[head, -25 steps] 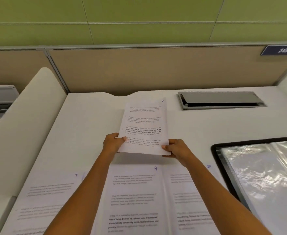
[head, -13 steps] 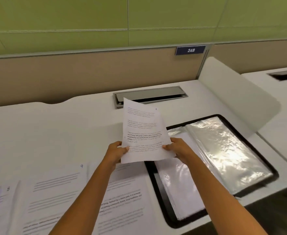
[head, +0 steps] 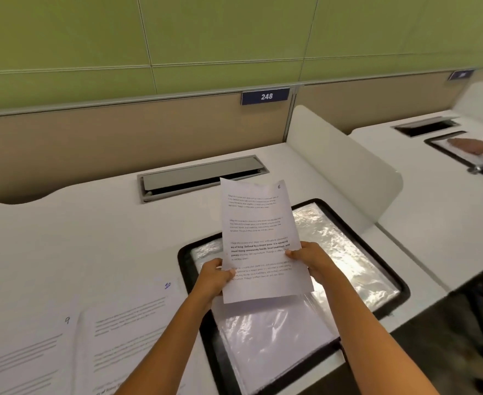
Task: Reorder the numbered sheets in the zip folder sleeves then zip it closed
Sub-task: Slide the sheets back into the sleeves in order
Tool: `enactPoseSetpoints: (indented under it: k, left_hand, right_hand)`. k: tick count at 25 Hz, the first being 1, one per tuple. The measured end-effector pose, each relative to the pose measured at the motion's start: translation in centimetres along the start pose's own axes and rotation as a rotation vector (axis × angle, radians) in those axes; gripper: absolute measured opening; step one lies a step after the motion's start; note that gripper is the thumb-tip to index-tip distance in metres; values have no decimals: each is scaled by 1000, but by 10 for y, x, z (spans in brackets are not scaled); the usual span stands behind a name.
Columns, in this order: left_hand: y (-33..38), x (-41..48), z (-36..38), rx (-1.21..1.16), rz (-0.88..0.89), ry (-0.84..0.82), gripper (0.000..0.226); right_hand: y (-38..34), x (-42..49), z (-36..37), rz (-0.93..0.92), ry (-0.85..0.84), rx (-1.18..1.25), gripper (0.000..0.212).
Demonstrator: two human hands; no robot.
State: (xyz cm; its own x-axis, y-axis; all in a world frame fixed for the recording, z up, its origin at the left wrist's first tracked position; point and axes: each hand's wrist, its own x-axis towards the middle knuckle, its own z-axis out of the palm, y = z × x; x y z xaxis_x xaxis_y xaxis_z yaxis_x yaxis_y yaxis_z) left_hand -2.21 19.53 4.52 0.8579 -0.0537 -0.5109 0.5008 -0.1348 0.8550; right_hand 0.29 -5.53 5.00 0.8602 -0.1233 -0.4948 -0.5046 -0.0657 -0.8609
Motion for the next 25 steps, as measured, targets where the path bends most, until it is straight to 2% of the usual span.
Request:
enactPoseSetpoints:
  k: [8, 12, 16, 21, 25]
  left_hand:
    - [23, 29, 30, 19, 14, -95, 22]
    - [37, 48, 54, 43, 49, 11, 22]
    - [47, 85, 85, 243, 180, 197, 30]
    - [56, 125, 140, 579, 287, 369, 28]
    - [57, 153, 158, 711, 273, 398, 35]
  right_hand:
    - [-6, 33, -40, -27, 98, 50, 23]
    - [-16, 70, -70, -108, 167, 56, 18]
    - [-47, 118, -103, -180, 212, -1, 19]
    - [-94, 179, -135, -255, 144, 2, 17]
    - [-118, 207, -149, -293, 55, 33, 19]
